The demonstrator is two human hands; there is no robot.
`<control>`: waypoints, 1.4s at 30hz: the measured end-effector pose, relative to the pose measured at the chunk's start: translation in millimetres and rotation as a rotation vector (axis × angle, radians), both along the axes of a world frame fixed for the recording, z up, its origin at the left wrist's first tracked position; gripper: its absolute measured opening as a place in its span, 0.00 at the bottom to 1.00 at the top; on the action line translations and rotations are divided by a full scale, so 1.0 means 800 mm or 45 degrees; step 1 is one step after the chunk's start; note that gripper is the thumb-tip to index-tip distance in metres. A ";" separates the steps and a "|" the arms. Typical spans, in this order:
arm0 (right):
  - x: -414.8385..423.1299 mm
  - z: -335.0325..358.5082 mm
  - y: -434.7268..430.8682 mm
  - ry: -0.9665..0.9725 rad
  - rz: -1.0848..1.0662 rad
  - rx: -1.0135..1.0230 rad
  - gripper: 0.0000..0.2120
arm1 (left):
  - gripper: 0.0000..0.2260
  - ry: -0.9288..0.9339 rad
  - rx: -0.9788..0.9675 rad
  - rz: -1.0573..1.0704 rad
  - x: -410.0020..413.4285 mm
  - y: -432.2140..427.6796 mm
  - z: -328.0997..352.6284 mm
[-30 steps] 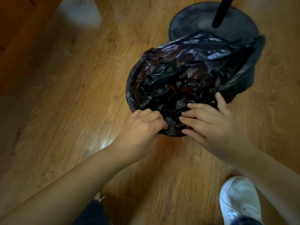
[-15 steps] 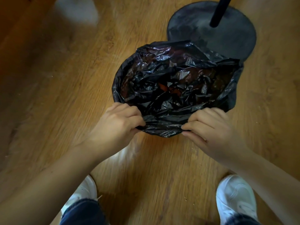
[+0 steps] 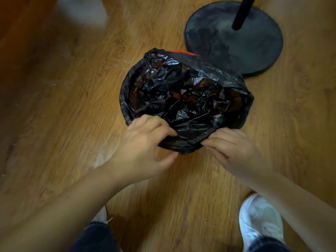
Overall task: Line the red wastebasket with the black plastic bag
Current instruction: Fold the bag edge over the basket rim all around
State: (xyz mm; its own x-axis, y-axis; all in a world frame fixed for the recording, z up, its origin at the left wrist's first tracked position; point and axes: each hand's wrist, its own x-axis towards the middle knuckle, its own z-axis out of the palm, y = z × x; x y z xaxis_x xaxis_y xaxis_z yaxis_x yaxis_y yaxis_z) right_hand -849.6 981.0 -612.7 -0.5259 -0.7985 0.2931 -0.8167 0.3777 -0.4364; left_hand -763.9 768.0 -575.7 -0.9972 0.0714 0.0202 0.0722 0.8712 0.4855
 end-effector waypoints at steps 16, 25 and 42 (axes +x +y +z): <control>0.001 0.019 -0.030 0.360 -0.066 0.009 0.05 | 0.10 0.004 -0.080 -0.031 -0.015 0.021 -0.023; -0.023 0.014 -0.006 -0.009 0.028 0.099 0.15 | 0.12 -0.061 -0.027 -0.052 0.001 -0.025 -0.020; 0.001 0.001 -0.036 0.025 -0.287 -0.069 0.12 | 0.07 -0.058 0.055 0.034 -0.019 0.020 -0.011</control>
